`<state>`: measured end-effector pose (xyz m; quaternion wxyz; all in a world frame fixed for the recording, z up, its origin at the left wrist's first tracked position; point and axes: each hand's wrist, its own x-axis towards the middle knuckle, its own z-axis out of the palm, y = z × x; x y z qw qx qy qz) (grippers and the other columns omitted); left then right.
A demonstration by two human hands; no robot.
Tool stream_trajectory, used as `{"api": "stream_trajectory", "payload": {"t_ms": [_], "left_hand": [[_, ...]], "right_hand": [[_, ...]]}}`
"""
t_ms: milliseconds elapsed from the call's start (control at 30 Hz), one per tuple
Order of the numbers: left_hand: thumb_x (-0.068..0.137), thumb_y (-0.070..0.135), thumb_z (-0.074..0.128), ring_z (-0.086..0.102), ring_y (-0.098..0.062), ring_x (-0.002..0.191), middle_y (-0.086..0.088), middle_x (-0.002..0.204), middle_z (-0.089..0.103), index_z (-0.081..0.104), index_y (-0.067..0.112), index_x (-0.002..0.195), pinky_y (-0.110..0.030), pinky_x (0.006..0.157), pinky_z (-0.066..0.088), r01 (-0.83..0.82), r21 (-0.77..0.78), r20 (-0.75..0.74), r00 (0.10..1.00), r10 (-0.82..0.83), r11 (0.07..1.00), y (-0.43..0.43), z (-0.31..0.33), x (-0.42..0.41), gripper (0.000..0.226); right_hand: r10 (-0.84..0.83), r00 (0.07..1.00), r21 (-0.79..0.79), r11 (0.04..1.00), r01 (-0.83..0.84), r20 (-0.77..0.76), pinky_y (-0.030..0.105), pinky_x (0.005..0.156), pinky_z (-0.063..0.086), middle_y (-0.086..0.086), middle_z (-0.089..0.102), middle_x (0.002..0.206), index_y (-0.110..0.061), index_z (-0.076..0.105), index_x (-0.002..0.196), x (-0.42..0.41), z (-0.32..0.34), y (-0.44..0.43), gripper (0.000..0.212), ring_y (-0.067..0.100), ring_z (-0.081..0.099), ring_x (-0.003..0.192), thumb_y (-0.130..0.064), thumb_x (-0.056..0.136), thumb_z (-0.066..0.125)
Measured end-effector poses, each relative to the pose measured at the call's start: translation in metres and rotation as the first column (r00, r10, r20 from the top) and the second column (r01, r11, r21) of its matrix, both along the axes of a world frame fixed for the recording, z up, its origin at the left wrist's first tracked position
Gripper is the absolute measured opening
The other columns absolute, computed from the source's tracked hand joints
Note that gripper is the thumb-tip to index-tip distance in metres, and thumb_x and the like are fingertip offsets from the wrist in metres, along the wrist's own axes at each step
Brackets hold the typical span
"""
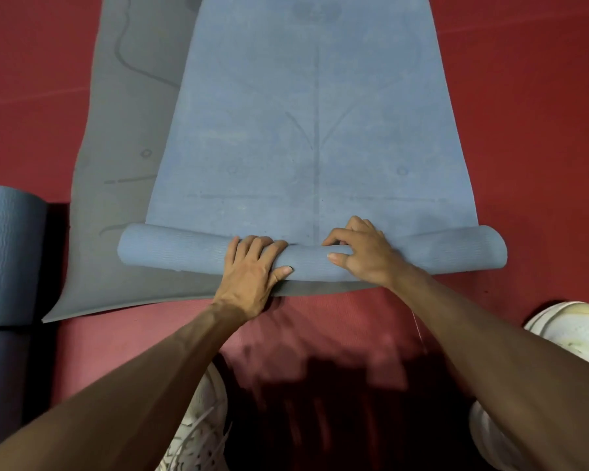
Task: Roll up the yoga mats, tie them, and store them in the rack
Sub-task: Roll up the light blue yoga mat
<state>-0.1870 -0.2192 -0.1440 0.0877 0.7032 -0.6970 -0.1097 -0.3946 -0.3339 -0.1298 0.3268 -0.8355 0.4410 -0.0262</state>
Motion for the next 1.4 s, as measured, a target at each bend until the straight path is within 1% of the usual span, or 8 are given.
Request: {"api": "stream_trajectory", "payload": {"t_ms": [167, 267, 433, 500, 667, 933, 1100, 1400], "left_hand": [[0.087, 0.063, 0.012, 0.046, -0.024, 0.11, 0.0, 0.115, 0.054, 0.051, 0.027, 0.13, -0.034, 0.101, 0.021, 0.032, 0.12, 0.01, 0.999, -0.033, 0.992, -0.025, 0.008, 0.007, 0.069], [0.082, 0.065, 0.003, 0.041, -0.023, 0.118, 0.0, 0.123, 0.05, 0.047, 0.03, 0.134, -0.031, 0.102, 0.019, 0.027, 0.148, 0.034, 0.999, -0.033, 0.989, -0.033, 0.01, 0.009, 0.077], [0.088, 0.068, 0.007, 0.005, -0.021, 0.146, 0.003, 0.153, 0.025, 0.035, 0.032, 0.143, -0.036, 0.114, 0.007, 0.046, 0.292, -0.005, 0.999, -0.047, 0.955, -0.043, 0.011, 0.011, 0.072], [0.098, 0.057, 0.019, -0.003, -0.019, 0.147, 0.005, 0.157, 0.017, 0.026, 0.033, 0.147, -0.037, 0.115, 0.004, 0.045, 0.368, -0.011, 0.999, -0.044, 0.929, -0.049, 0.013, 0.011, 0.056], [0.1, 0.049, 0.028, -0.003, -0.016, 0.147, 0.005, 0.159, 0.012, 0.009, 0.022, 0.153, -0.036, 0.117, 0.002, 0.03, 0.475, -0.09, 0.996, 0.015, 0.879, -0.066, 0.02, 0.014, 0.062], [0.097, 0.05, 0.031, 0.041, -0.022, 0.108, -0.004, 0.115, 0.046, 0.049, 0.017, 0.117, -0.032, 0.096, 0.028, -0.047, 0.191, 0.024, 0.999, 0.043, 0.98, -0.071, 0.016, 0.01, 0.043], [0.094, 0.053, 0.015, 0.051, -0.024, 0.095, -0.001, 0.103, 0.054, 0.057, 0.017, 0.11, -0.032, 0.09, 0.03, 0.029, 0.014, 0.052, 0.998, -0.03, 0.999, -0.062, 0.015, 0.015, 0.057], [0.081, 0.057, 0.061, 0.05, -0.02, 0.112, 0.002, 0.118, 0.054, 0.047, 0.019, 0.128, -0.03, 0.102, 0.027, 0.144, 0.117, 0.028, 0.989, -0.148, 0.983, -0.063, 0.032, 0.025, 0.062]], "right_hand": [[0.034, 0.998, -0.141, 0.989, -0.042, -0.055, 0.033, 0.092, 0.03, -0.006, 0.046, 0.099, -0.027, 0.061, 0.117, 0.0, -0.002, -0.003, 0.026, 0.017, 0.046, 0.106, -0.035, 0.094, 0.055], [-0.002, 1.0, -0.347, 0.938, -0.004, -0.015, 0.039, 0.086, 0.036, 0.0, 0.054, 0.1, -0.023, 0.069, 0.101, -0.001, -0.005, 0.006, 0.028, 0.023, 0.048, 0.098, -0.038, 0.092, 0.046], [-0.095, 0.993, -0.53, 0.847, 0.046, -0.066, 0.04, 0.082, 0.036, 0.004, 0.058, 0.105, -0.017, 0.065, 0.113, -0.004, -0.007, 0.034, 0.035, 0.026, 0.053, 0.094, -0.031, 0.094, 0.039], [-0.073, 0.984, -0.517, 0.856, -0.022, -0.163, 0.044, 0.094, 0.038, 0.007, 0.057, 0.117, -0.012, 0.058, 0.127, -0.008, -0.009, 0.043, 0.045, 0.028, 0.053, 0.105, -0.035, 0.094, 0.037], [0.033, 0.949, -0.478, 0.858, -0.187, -0.312, 0.051, 0.111, 0.026, 0.012, 0.05, 0.133, -0.007, 0.041, 0.141, -0.017, -0.015, 0.043, 0.065, 0.03, 0.047, 0.123, -0.05, 0.092, 0.034], [0.078, 0.914, -0.36, 0.903, -0.235, -0.399, 0.041, 0.1, 0.03, 0.002, 0.054, 0.117, -0.015, 0.047, 0.132, -0.002, -0.006, 0.006, 0.09, 0.024, 0.051, 0.106, -0.08, 0.072, 0.035], [0.114, 0.922, -0.331, 0.911, -0.246, -0.37, 0.037, 0.101, 0.028, -0.001, 0.049, 0.121, -0.02, 0.04, 0.136, 0.003, 0.0, -0.016, 0.085, 0.02, 0.046, 0.111, -0.077, 0.074, 0.038], [0.151, 0.933, -0.117, 0.973, -0.199, -0.325, 0.037, 0.098, 0.028, -0.001, 0.049, 0.122, -0.018, 0.041, 0.132, 0.008, 0.015, -0.034, 0.069, 0.018, 0.044, 0.113, -0.065, 0.084, 0.054]]}}
